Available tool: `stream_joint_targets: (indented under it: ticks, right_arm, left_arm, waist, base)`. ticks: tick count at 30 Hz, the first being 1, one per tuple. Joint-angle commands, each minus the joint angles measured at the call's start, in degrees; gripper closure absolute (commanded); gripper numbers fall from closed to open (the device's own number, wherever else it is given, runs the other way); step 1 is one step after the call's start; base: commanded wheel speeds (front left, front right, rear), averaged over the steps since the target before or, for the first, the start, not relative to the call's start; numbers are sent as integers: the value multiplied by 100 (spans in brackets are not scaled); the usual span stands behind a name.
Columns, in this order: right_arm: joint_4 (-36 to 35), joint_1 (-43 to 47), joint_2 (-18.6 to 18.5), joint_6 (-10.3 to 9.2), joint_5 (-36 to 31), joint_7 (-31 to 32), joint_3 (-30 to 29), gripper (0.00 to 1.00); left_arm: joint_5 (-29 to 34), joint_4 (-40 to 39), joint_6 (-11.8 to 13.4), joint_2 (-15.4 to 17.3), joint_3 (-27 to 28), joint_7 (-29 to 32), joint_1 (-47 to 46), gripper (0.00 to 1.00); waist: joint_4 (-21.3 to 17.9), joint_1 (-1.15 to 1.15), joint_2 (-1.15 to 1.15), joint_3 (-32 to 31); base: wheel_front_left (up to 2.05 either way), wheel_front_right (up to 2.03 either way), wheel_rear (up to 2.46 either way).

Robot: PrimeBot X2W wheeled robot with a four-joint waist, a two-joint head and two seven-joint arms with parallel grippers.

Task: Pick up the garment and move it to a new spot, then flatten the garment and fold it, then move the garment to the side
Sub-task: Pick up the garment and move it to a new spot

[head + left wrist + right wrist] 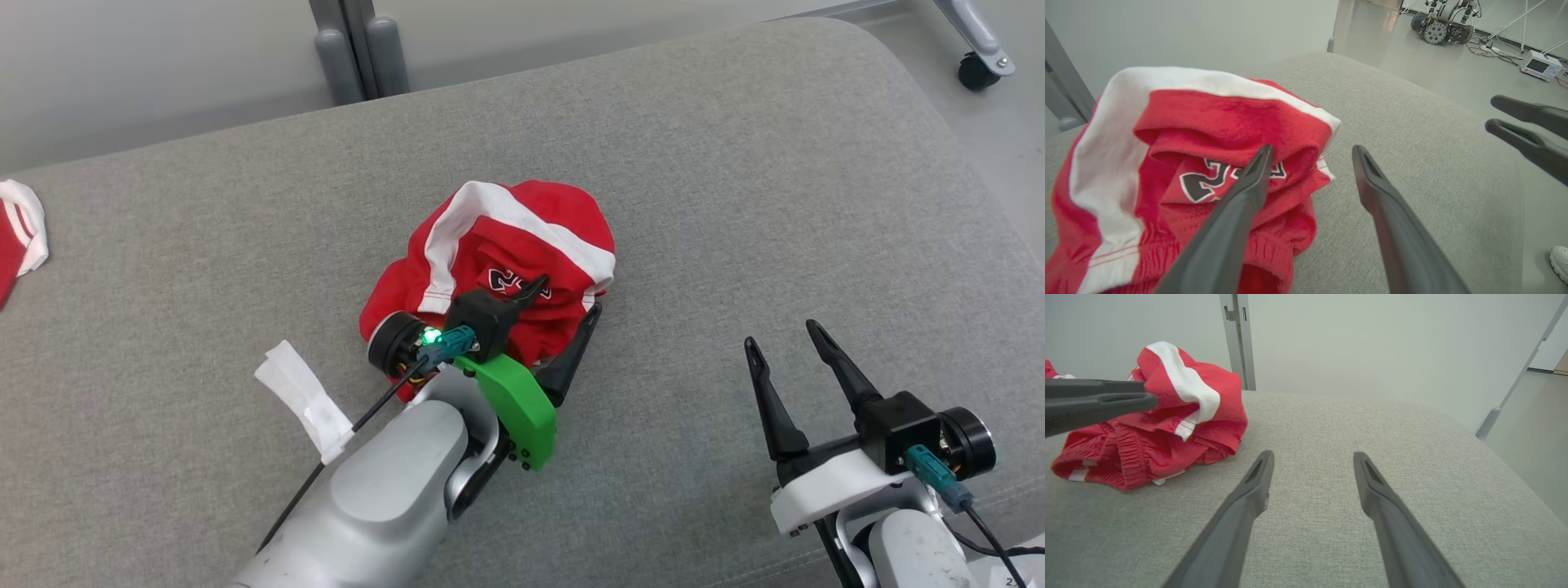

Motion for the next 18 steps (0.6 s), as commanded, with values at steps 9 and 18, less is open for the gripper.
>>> stream_joint_targets:
  ticks: [9, 18]
  right_arm:
    - [26, 149, -20, -7, -143, -2, -70, 0]
    - [53, 342, -19, -7, -201, -2, -92, 0]
  left_arm:
    - [222, -737, 262, 21, 414, -89, 435, 0]
    - [1034, -1612, 433, 232, 1776, -91, 1629, 0]
  waist:
    - [419, 0, 0, -381]
    - [742, 0, 0, -934]
  base:
    - [0, 0, 0]
    - [0, 0, 0]
